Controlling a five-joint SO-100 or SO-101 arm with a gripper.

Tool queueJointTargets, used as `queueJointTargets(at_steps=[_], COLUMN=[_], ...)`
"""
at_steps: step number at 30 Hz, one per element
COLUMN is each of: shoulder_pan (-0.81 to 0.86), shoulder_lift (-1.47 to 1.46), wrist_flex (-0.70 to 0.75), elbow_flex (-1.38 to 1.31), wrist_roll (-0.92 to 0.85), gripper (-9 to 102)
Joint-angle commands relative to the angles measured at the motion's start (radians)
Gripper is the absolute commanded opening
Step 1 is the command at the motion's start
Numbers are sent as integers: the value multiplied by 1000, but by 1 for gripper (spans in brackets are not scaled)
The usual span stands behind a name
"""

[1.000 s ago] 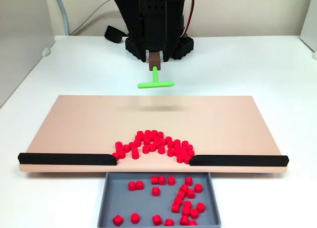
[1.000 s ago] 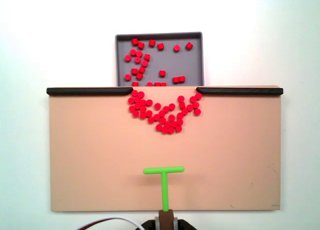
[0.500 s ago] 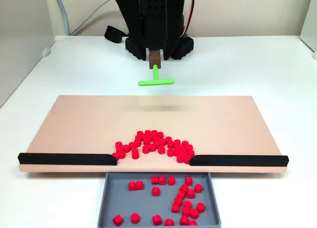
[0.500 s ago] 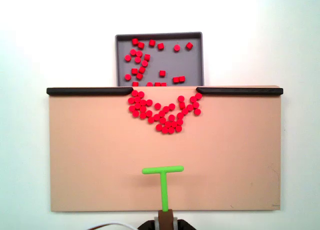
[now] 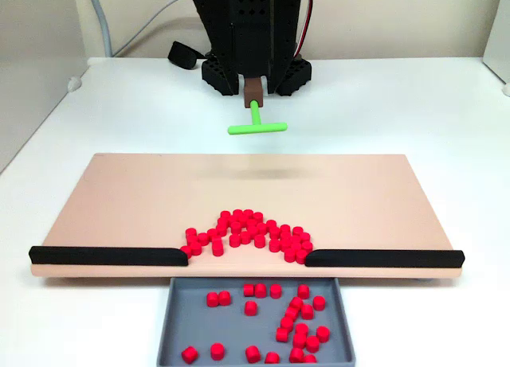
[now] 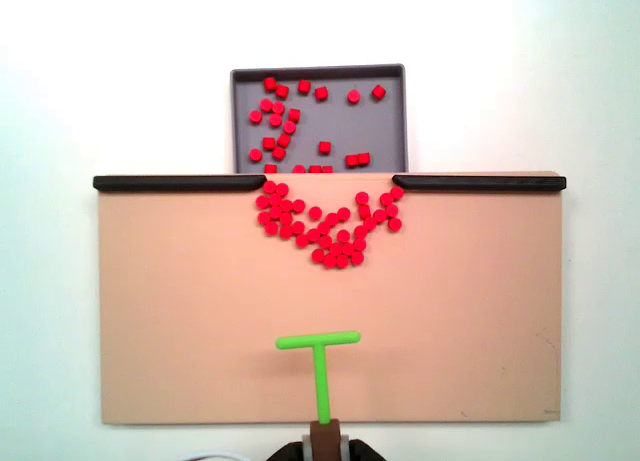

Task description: Push granules from bottom to the grey container

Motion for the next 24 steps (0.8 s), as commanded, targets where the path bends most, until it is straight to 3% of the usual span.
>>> queueJointTargets(at_steps=[1,5,8,15,24], shoulder_pan=[14,25,25,26,26], shoulder_lift=[-2,-8,2,9,-34], wrist_flex=[-5,-15,-146,-147,-259], elbow_flex=[-12,-8,43,124,176], wrist_roll=[8,11,41,-3,37], gripper=[0,0,0,0,0])
